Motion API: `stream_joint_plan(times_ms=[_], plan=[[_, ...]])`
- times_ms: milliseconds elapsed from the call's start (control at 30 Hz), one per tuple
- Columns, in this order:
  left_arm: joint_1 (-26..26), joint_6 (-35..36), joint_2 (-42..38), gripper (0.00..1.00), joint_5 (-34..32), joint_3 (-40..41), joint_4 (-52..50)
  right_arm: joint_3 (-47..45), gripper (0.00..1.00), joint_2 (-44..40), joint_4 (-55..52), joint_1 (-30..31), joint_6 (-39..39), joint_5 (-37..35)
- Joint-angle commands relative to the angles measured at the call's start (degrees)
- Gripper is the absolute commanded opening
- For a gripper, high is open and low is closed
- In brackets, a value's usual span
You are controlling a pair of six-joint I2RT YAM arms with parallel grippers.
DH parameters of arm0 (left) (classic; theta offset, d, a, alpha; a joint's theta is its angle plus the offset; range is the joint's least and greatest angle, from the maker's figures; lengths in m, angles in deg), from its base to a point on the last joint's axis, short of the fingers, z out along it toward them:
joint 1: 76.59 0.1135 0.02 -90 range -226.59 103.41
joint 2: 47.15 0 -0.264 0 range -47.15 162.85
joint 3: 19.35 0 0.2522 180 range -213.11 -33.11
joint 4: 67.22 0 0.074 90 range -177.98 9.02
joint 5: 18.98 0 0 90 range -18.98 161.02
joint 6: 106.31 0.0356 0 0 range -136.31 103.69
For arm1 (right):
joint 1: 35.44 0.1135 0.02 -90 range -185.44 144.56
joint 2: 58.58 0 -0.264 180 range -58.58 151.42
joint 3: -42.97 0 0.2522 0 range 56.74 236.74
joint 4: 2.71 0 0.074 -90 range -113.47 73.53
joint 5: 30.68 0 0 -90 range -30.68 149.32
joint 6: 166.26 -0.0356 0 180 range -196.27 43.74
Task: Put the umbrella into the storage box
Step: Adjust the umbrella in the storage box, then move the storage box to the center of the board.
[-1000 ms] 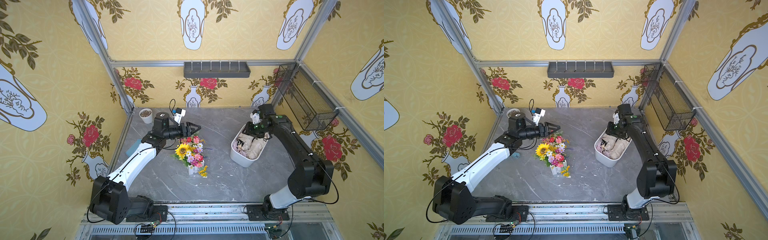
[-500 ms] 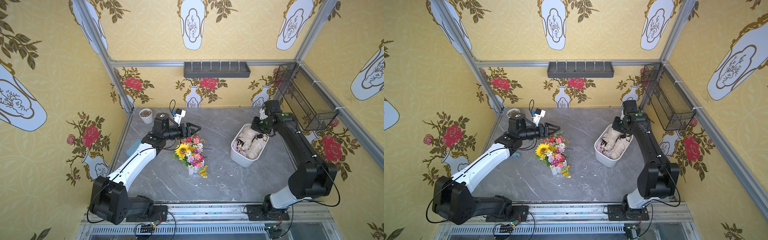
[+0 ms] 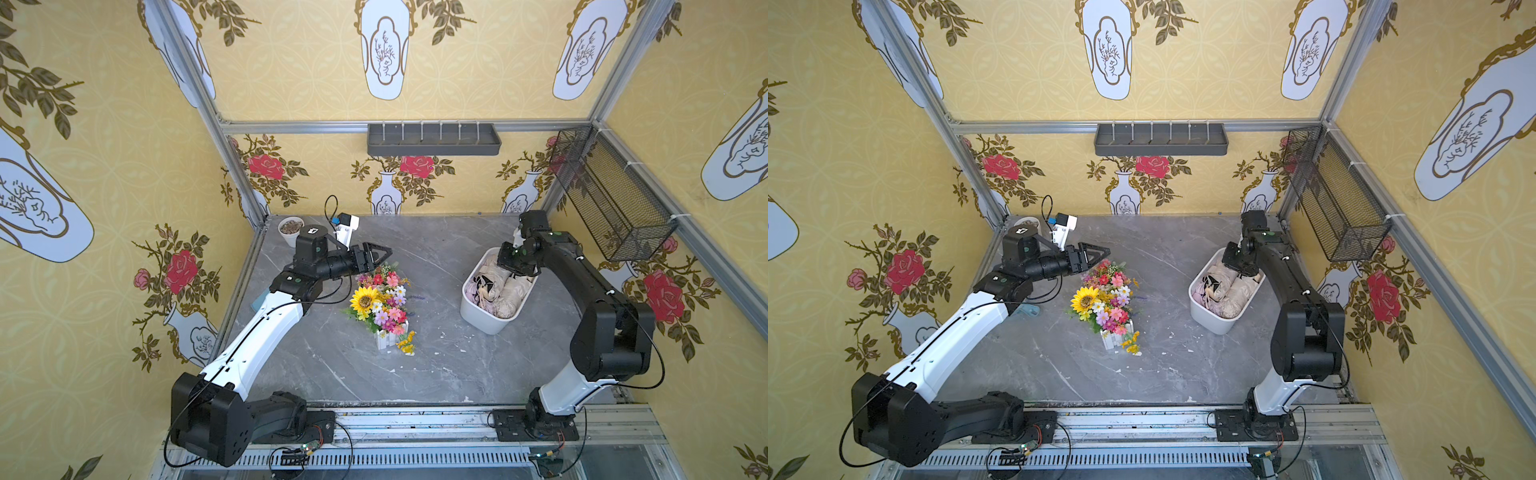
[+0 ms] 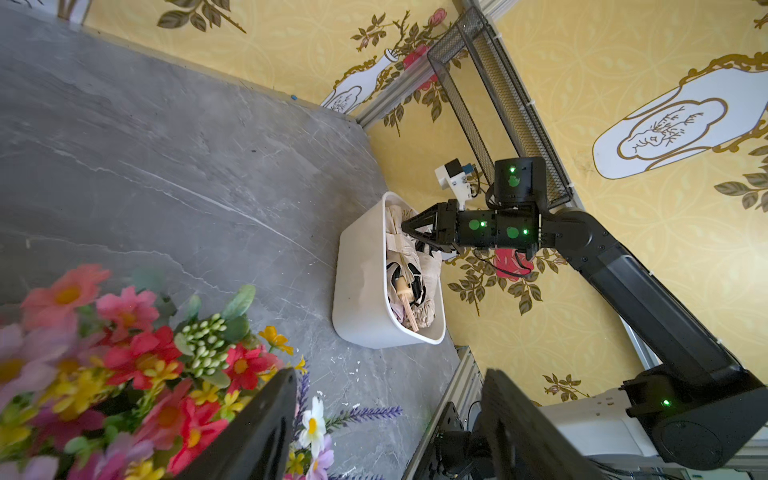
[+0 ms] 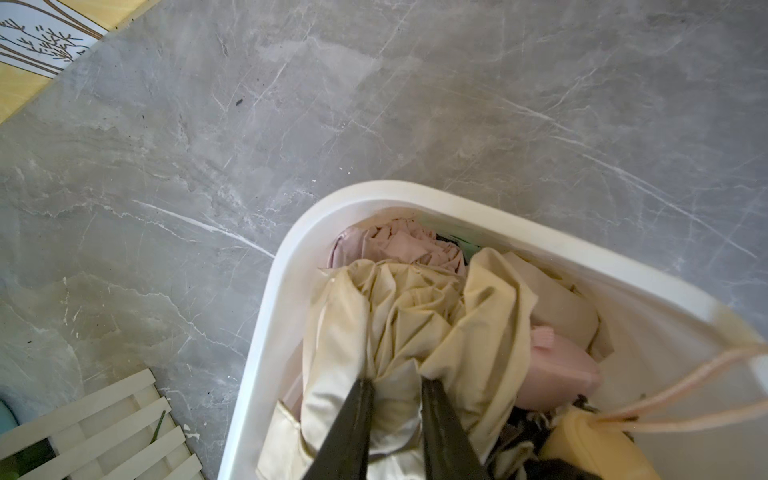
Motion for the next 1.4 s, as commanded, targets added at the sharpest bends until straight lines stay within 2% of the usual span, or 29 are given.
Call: stream_joint_plan(times_ms=[0,100,167,267,433,633,767,900,1133,1233,1367], plan=[[1.82,1.06,-1.40,0.75,-1.89,0.99,-0.93,-1.04,0.28,0.69,-3.48,-0.07,-0.12,0.37],[4.43,1.36,-3.11,0.76,-2.89,1.81,-1.79,-0.52,0.31,-1.27,-2.36,-0.03,0.44,1.39],[6.26,1.85,-4.30,0.77,-4.24,2.36,-2.71,0.36,0.44,-3.27,-1.80,-0.03,1.04,1.35],[8.12,2.65,-6.05,0.80,-7.71,3.59,-3.66,1.35,0.57,-6.44,-0.73,-0.05,2.64,1.06],[9.36,5.18,-8.77,0.84,-15.87,6.76,-4.06,-3.89,0.66,-13.49,6.31,-0.68,5.57,1.49],[10.92,10.66,-14.22,0.96,-33.05,14.03,0.14,-15.59,0.70,-21.89,16.06,-4.34,9.32,6.20],[13.10,14.51,-18.84,1.00,-39.49,23.31,9.46,-24.35,0.71,-28.42,22.42,-5.61,11.86,6.14],[15.58,15.88,-19.87,1.00,-42.02,29.22,14.29,-30.83,0.72,-34.73,25.55,-5.96,11.28,4.42],[17.46,15.70,-19.13,1.00,-42.84,32.58,14.52,-27.89,0.71,-35.54,11.92,-8.64,5.80,-2.24],[17.67,15.61,-19.88,1.00,-42.28,33.39,15.18,-26.81,0.69,-36.19,7.56,-13.21,3.77,-2.26],[17.87,15.75,-20.11,1.00,-41.54,33.52,15.49,-26.01,0.66,-35.79,3.39,-23.10,2.23,1.36]])
